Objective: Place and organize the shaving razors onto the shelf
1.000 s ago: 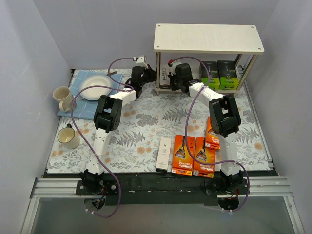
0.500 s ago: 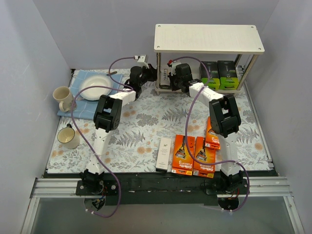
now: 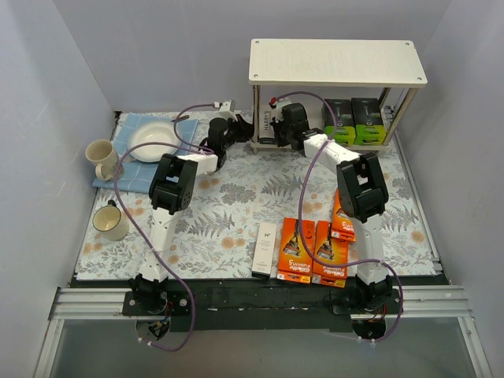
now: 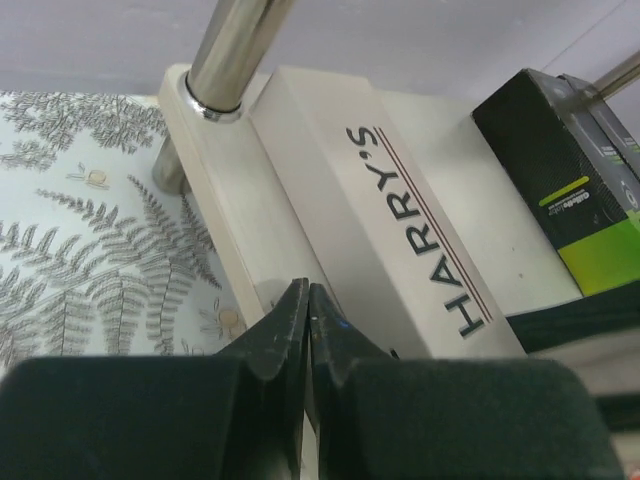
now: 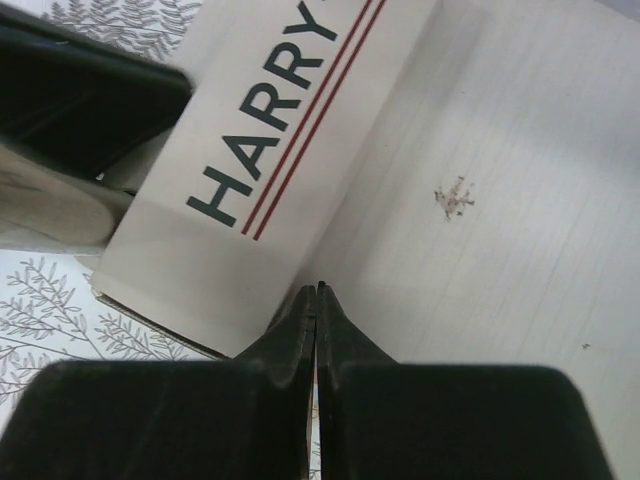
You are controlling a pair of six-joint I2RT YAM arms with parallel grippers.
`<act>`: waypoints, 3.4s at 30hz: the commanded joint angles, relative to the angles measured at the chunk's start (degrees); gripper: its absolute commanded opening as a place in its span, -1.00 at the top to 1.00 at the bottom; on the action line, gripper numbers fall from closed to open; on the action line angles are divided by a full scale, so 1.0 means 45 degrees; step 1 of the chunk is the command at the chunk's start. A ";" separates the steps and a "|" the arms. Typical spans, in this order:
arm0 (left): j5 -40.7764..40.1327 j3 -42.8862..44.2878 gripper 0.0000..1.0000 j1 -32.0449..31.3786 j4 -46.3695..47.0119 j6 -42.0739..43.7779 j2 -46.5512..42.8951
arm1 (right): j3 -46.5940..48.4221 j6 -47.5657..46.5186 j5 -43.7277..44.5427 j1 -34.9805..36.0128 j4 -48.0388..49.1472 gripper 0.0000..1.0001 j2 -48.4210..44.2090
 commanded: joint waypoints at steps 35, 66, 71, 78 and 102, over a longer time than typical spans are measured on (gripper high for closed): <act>0.4670 -1.2801 -0.58 0.1597 -0.9739 0.4177 -1.6275 | -0.5376 -2.2637 -0.6919 0.4366 -1.2097 -0.97 -0.6455; 0.5256 -1.1374 -0.61 0.3826 -0.8820 0.3470 -1.6900 | 0.1594 -1.3956 -1.0799 0.2753 -1.5943 0.16 0.0008; 0.8214 -1.2897 -0.67 0.3826 -0.9092 0.8514 -1.8731 | -0.0178 -1.3520 -1.2036 0.2142 -1.5944 0.14 -0.0302; 1.1467 -1.2940 -0.71 0.3456 -1.3694 1.7810 -1.9130 | -0.1140 -1.3384 -1.2210 0.1908 -1.5963 0.12 -0.1005; 0.7798 -1.3329 -0.57 -0.2189 -1.1676 2.0507 -1.6609 | -0.1296 -1.3051 -1.2249 0.1829 -1.5963 0.11 -0.2158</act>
